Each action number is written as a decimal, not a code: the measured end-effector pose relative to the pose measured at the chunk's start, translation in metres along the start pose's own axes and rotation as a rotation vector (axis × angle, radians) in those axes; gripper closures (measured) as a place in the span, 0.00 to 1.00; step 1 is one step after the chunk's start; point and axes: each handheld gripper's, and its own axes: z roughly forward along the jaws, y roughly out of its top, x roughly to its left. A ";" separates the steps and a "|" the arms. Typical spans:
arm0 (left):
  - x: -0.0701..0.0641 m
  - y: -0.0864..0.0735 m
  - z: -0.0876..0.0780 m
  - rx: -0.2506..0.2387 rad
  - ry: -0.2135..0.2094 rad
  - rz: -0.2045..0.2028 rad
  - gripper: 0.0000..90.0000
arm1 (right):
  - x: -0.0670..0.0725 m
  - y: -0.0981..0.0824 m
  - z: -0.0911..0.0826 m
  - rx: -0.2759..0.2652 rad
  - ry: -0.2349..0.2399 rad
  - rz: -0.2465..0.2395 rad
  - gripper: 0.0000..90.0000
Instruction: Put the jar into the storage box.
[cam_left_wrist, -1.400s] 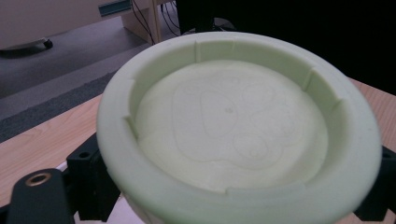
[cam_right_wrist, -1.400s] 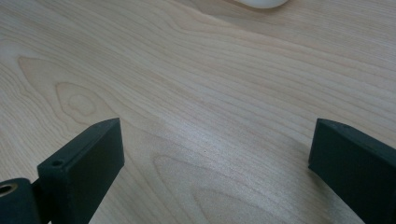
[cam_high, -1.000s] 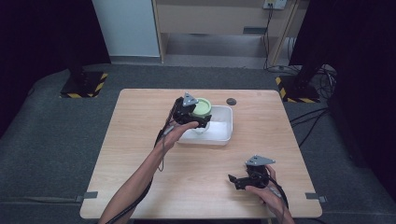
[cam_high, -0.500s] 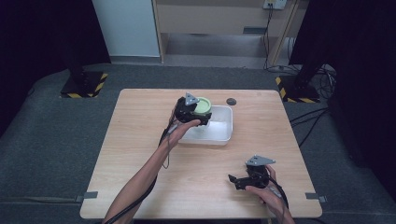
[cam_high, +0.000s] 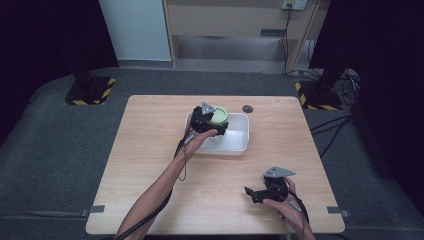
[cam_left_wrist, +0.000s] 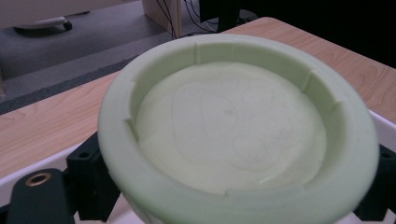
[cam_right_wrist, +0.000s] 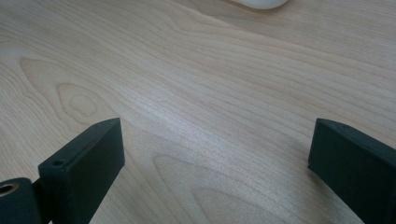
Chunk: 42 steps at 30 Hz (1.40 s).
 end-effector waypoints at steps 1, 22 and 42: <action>0.000 0.000 0.001 0.001 0.005 0.002 0.11 | 0.000 0.000 0.000 0.001 0.000 0.001 0.04; -0.001 -0.012 0.003 0.009 0.020 -0.012 0.03 | 0.000 0.000 0.000 0.000 -0.002 0.000 0.04; -0.003 -0.011 -0.021 0.032 0.009 0.001 0.01 | 0.000 0.000 0.000 0.002 0.000 -0.004 0.04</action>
